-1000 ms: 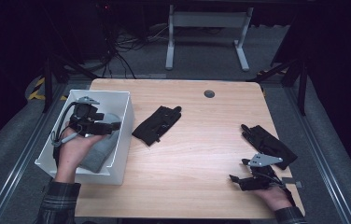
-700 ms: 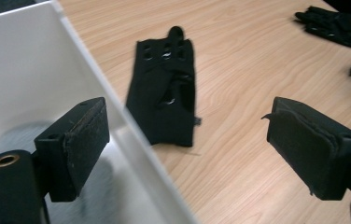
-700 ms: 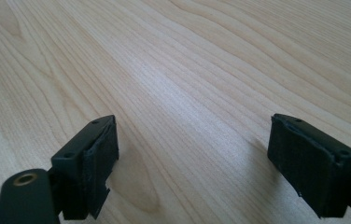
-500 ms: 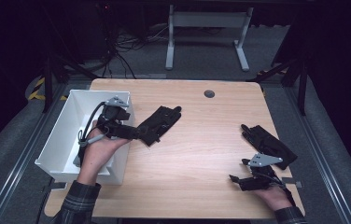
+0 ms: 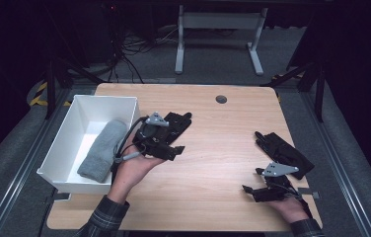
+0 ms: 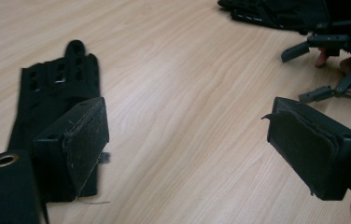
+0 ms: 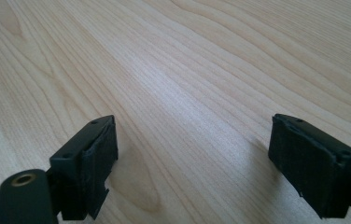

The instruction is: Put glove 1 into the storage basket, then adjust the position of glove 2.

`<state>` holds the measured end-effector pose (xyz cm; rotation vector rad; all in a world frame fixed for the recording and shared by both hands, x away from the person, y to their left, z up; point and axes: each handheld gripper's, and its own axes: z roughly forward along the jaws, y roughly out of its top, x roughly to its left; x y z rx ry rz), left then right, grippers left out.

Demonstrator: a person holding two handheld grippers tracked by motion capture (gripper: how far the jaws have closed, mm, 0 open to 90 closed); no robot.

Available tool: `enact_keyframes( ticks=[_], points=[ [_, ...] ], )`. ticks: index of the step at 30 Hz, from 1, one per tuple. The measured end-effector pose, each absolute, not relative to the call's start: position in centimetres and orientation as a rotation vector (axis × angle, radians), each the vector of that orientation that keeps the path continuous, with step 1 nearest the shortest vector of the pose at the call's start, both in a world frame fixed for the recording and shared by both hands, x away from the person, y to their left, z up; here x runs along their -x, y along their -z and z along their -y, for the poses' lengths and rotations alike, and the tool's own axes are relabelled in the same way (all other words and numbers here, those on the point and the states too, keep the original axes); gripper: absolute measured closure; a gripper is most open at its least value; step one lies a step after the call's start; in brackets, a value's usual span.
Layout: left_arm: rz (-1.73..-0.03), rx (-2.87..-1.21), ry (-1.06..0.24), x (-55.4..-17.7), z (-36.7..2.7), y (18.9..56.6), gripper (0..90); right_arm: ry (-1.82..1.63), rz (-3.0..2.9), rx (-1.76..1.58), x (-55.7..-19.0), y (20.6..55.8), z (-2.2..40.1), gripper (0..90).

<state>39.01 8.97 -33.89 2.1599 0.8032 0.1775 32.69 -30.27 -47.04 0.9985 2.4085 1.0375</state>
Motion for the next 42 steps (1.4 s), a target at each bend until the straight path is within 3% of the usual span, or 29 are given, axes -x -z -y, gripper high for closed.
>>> enact_keyframes(
  ticks=[14, 24, 28, 36, 42],
  points=[
    [-0.75, -2.25, -0.17, -37.7, -6.8, 40.3, 13.5, -1.031, -2.411, -1.011, -32.7, 47.0, 30.2, 16.6],
    [-0.745, -2.305, -0.181, -37.2, -7.5, 44.4, 13.4, -1.038, -2.382, -1.06, -32.9, 45.8, 30.8, 28.2],
    [-0.737, -2.34, -0.199, -37.0, -7.7, 45.2, 11.0, -1.047, -2.37, -1.076, -33.3, 45.1, 31.3, 40.5],
    [-0.738, -2.339, -0.23, -36.8, -8.5, 46.0, 5.1, -1.042, -2.368, -1.151, -35.6, 44.1, 32.9, 86.9],
    [-0.724, -2.384, -0.217, -36.7, -8.2, 46.6, 0.6, -1.021, -2.322, -1.182, -36.7, 43.4, 34.5, 90.0]
  ],
)
